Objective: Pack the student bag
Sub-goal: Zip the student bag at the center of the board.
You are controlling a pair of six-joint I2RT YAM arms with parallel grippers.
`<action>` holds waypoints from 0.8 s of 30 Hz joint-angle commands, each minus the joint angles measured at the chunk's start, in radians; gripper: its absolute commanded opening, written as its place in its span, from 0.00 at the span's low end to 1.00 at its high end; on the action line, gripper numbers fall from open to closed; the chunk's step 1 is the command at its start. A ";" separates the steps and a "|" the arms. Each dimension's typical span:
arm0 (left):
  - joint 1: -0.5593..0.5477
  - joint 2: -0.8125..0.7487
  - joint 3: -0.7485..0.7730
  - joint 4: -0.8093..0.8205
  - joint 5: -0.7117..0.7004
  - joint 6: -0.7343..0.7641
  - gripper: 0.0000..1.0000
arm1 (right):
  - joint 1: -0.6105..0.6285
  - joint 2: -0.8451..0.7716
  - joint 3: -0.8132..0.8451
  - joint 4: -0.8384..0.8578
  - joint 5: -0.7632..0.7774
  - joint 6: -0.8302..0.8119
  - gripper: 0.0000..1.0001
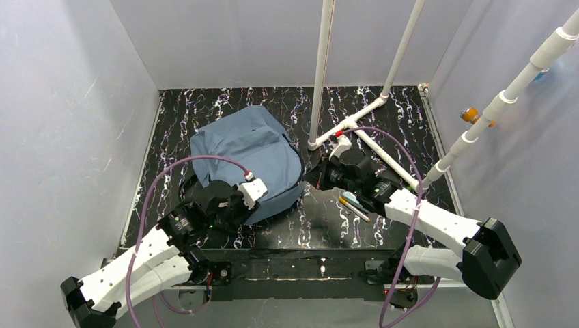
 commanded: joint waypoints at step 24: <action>-0.298 0.364 0.035 0.353 -0.442 0.076 0.14 | 0.177 -0.024 0.109 0.037 0.112 -0.022 0.01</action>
